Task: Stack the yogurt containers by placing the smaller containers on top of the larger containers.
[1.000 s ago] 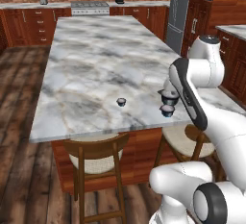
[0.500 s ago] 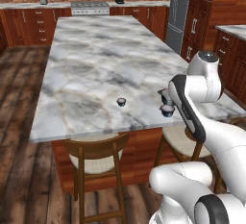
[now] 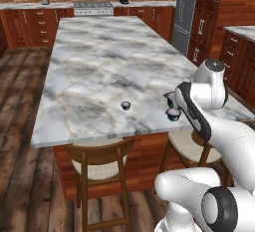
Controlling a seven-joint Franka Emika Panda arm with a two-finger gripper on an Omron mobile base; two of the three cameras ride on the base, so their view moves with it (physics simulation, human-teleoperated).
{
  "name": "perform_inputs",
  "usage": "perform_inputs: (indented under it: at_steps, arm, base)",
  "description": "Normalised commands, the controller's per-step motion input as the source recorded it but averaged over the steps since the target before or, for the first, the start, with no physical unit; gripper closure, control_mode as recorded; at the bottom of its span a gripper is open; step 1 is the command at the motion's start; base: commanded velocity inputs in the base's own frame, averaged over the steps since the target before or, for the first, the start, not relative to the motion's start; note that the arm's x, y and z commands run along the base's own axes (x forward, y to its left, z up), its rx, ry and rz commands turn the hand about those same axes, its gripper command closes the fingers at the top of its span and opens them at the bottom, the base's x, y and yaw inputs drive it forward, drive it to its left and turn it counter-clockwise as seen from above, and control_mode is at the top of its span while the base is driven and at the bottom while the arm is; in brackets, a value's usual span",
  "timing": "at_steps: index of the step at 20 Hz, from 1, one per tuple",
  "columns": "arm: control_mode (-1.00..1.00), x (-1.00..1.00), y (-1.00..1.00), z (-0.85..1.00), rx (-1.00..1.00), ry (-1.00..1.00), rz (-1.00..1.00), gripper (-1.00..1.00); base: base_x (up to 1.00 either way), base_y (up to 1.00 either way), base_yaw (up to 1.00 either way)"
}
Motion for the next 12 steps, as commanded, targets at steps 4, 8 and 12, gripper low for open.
perform_inputs:
  at_steps: [4, 8, 12]
  arm:
    - [-1.0, 0.42, -0.18, -0.18, 0.0, 0.0, 0.01, -1.0]
    - [-1.0, 0.36, -0.23, -0.21, 0.0, 0.0, 0.01, -1.0]
    - [-1.0, 0.28, -0.33, -0.32, 0.02, 0.01, 0.01, -1.0]
  base:
    - [0.0, 0.0, 0.0]
    - [0.0, 0.0, 0.0]
    - [0.0, 0.0, 0.0]
